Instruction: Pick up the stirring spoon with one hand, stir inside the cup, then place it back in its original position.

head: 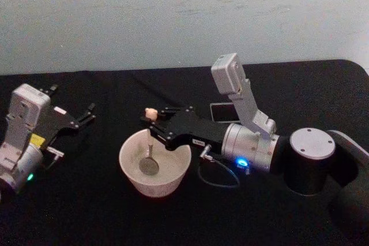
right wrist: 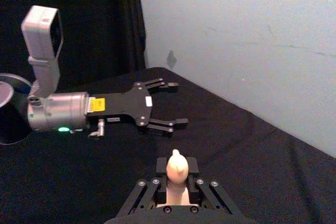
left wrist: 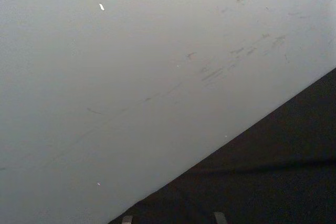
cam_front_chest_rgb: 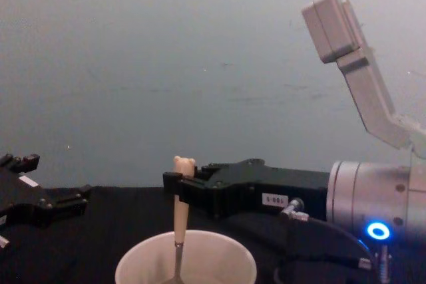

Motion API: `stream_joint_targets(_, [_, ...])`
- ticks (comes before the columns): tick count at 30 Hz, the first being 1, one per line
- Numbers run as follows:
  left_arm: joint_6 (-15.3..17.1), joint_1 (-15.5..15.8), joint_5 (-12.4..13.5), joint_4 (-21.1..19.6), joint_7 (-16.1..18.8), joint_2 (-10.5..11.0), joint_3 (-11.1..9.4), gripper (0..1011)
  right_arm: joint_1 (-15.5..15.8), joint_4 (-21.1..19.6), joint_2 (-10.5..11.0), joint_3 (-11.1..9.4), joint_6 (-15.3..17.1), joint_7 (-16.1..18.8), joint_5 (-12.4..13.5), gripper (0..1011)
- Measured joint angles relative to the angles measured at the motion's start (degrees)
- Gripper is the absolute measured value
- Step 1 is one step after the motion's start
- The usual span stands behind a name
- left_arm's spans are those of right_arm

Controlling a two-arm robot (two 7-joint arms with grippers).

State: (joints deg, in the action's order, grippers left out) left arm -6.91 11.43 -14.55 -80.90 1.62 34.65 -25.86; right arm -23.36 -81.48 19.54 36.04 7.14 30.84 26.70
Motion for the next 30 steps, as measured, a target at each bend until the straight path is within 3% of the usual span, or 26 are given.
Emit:
stream_joint_targets(12, [0.0,0.0,0.0,0.0,0.0,0.0,0.0,1001,-0.49,1.54,0.12,-1.36,-0.6,-0.63,-0.79,212])
stream_joint_targets(22, [0.0,0.0,0.0,0.0,0.0,0.0,0.0,1001,2.19,-2.5,3.61,-3.14,-0.43,0.72,0.66,212])
stream_joint_targets(30, [0.0,0.0,0.0,0.0,0.0,0.0,0.0,1001,3.8,-5.03,5.55,-3.06,0.28,1.93,2.07,212])
